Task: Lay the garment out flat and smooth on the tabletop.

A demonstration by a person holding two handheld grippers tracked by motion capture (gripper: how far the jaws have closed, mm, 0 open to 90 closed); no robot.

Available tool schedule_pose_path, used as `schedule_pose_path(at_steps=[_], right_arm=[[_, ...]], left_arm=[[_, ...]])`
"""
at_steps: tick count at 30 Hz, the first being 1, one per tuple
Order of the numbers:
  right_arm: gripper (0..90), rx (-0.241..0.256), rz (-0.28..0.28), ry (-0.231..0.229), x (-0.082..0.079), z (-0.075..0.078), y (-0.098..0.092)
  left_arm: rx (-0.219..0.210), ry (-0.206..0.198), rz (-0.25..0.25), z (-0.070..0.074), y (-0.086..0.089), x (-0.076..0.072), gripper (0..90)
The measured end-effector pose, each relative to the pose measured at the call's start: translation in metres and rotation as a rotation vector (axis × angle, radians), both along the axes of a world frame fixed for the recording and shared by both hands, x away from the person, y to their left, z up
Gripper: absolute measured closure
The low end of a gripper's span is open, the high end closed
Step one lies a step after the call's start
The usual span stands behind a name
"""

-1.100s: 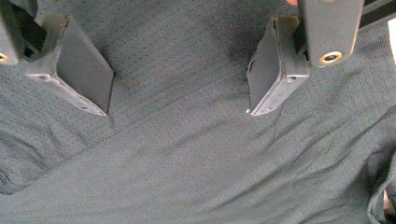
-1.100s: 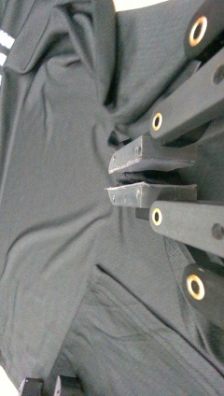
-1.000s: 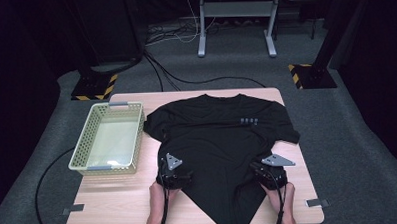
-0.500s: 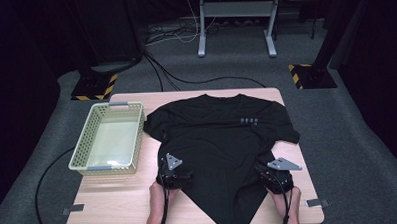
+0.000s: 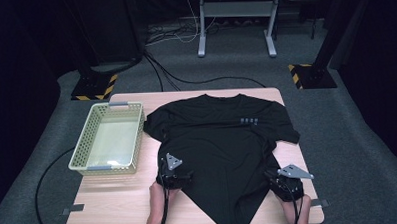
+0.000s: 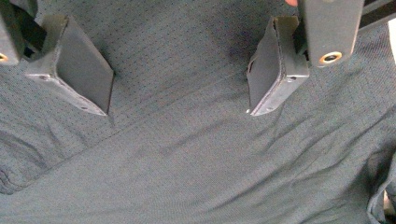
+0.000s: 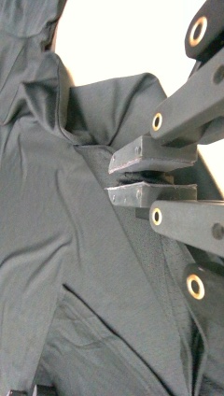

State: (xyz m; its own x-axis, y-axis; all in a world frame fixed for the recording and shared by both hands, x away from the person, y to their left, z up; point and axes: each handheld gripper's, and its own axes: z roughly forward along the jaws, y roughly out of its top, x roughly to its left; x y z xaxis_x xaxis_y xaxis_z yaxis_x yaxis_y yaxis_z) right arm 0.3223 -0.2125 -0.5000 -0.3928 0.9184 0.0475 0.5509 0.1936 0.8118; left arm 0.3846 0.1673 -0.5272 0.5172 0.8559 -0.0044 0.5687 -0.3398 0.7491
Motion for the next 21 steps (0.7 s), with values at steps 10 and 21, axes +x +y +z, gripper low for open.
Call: schedule_pose_path(at_steps=[10,21], right_arm=[[82.2,-0.005,-0.064,0.023,-0.025,-0.004,-0.027],[81.0,-0.047,-0.142,0.066,-0.057,-0.008,-0.058]], left_arm=[[0.000,0.000,0.000,0.000,0.000,0.000,22.4],[0.000,0.000,0.000,0.000,0.000,0.000,22.4]])
